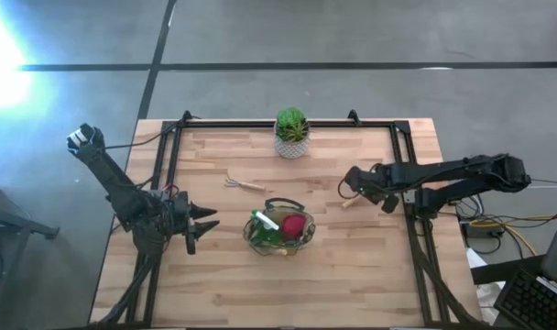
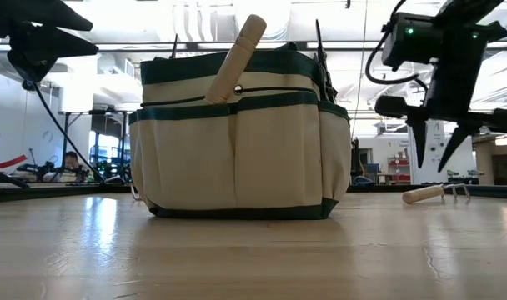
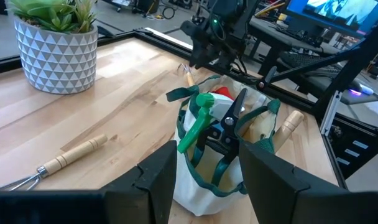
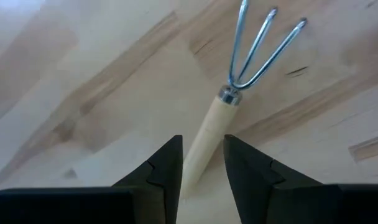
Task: Pick & Place Garden tools in Gardening bag
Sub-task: Put the right light brown hand rake into the white gardening bag
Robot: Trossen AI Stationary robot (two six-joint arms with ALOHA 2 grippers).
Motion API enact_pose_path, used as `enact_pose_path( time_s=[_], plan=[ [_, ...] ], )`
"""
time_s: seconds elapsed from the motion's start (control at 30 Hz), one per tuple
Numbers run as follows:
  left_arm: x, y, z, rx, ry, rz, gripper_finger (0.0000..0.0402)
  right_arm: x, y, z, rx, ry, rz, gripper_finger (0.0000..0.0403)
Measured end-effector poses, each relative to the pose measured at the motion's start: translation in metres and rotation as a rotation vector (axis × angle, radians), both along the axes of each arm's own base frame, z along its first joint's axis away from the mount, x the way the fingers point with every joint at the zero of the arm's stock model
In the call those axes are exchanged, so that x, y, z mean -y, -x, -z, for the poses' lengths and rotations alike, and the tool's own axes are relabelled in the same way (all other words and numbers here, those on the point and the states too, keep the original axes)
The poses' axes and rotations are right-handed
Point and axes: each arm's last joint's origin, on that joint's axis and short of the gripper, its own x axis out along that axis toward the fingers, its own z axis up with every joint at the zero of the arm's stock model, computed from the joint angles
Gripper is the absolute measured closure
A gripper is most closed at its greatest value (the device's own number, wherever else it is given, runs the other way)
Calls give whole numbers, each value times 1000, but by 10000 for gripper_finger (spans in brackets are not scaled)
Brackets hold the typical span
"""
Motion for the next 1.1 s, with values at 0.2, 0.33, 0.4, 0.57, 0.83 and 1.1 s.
enact_pose_path(
  time_s=[0.2,0.33,0.4,0.57,0.83,1.1],
  plan=[
    [0,0,0,0,0,0,225,-1,3,5,-10,-13,38,272],
    [0,0,0,0,0,0,225,-1,5,9,-12,-17,45,261],
    [0,0,0,0,0,0,225,0,6,13,-12,-18,53,256],
    [0,0,0,0,0,0,225,2,11,23,-9,-15,95,248],
    [0,0,0,0,0,0,225,11,15,43,21,4,118,255],
    [0,0,0,-2,-2,0,225,19,15,54,-77,-43,45,268]
  ],
)
